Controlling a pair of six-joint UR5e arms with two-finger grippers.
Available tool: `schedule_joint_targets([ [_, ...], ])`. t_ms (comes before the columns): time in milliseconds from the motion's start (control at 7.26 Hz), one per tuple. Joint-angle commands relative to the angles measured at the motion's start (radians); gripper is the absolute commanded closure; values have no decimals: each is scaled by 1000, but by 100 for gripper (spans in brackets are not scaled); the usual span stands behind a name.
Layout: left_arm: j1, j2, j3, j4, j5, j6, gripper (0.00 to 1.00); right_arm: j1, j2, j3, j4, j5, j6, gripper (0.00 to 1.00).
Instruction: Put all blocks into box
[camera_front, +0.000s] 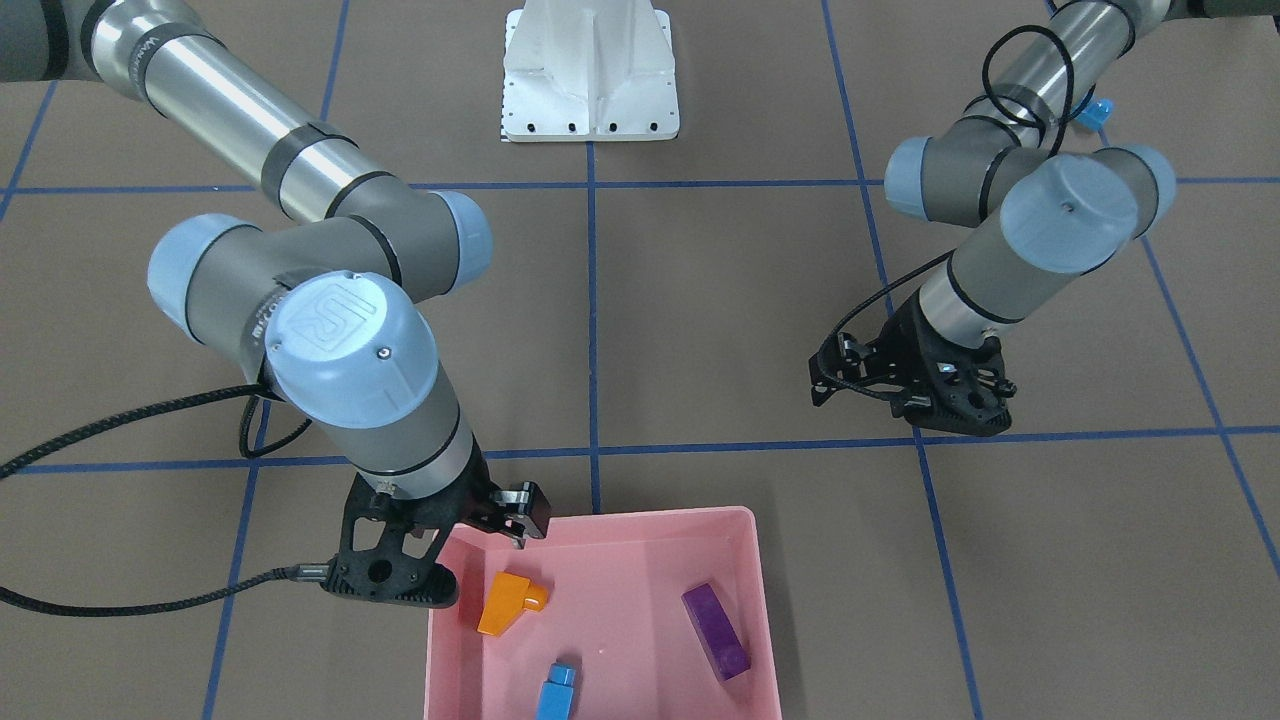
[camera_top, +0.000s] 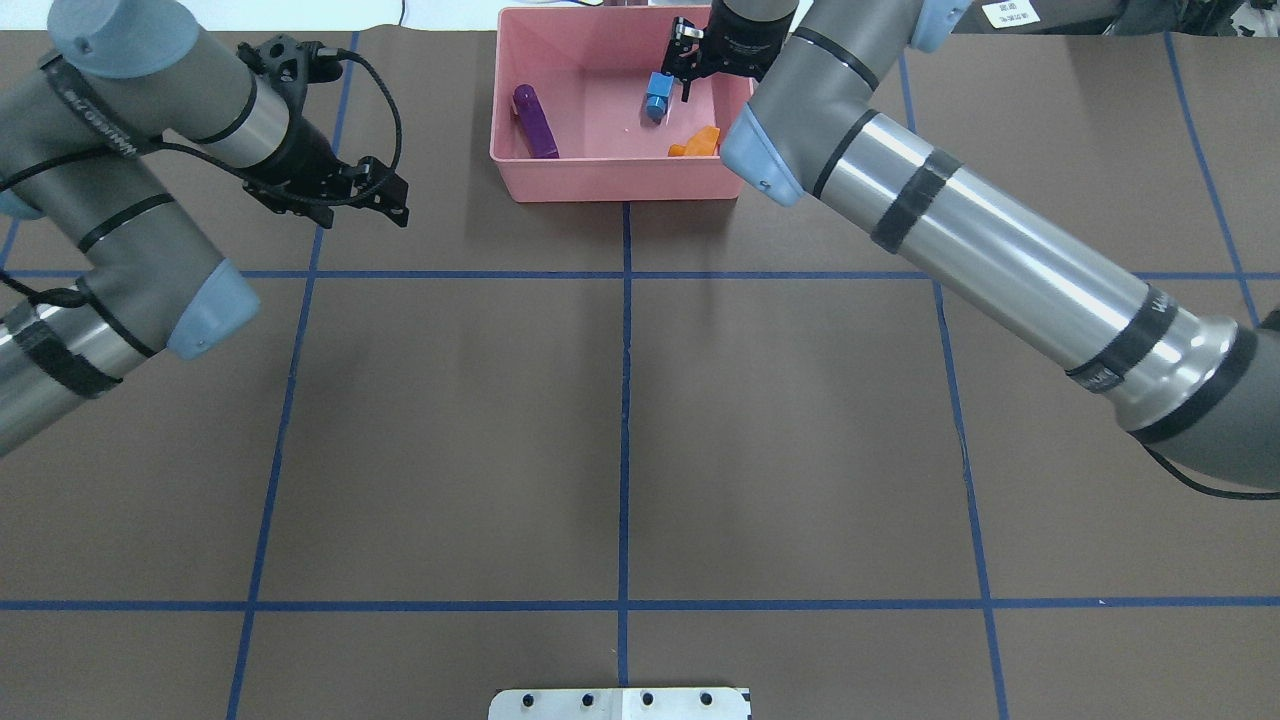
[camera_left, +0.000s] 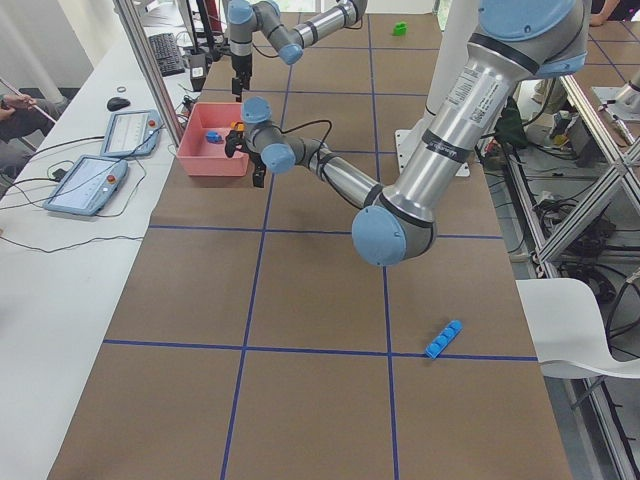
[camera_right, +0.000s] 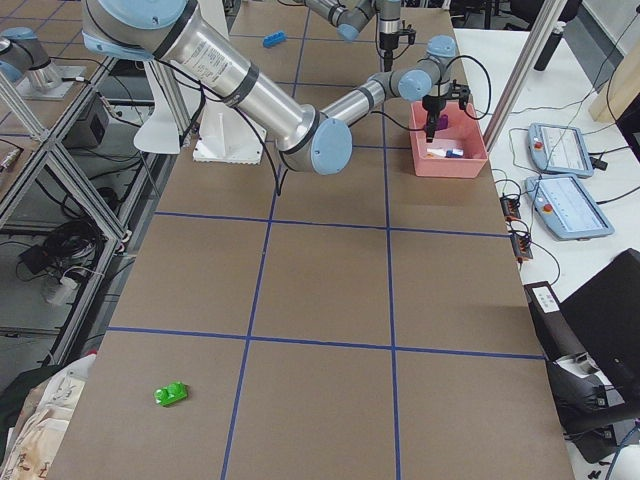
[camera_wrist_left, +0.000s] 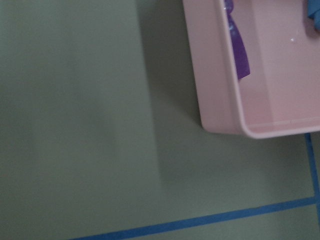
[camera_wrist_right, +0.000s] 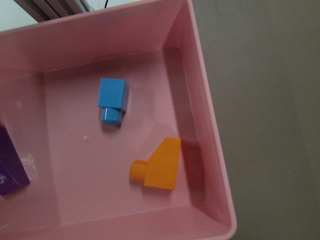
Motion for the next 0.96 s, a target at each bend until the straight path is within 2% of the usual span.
schedule_joint_targets([
  [0,-24,223,-172,2,-22,112,0,33,-233,317,-117,33,-102,1],
  [276,-41,483,-343,2,-22,258,0,64,-429,568,-211,37,-225,1],
  [413,-52,647,-413,-5,-21,355,0,75,-485,629,-236,40,-262,1],
  [551,-58,773,-446,-16,-16,386,0,78,-535,677,-236,41,-268,1],
  [689,-66,907,-442,-80,-16,385,0,81,-594,735,-237,41,-289,1],
  [827,-67,1071,-404,-257,-21,365,0,87,-652,794,-237,41,-308,1],
])
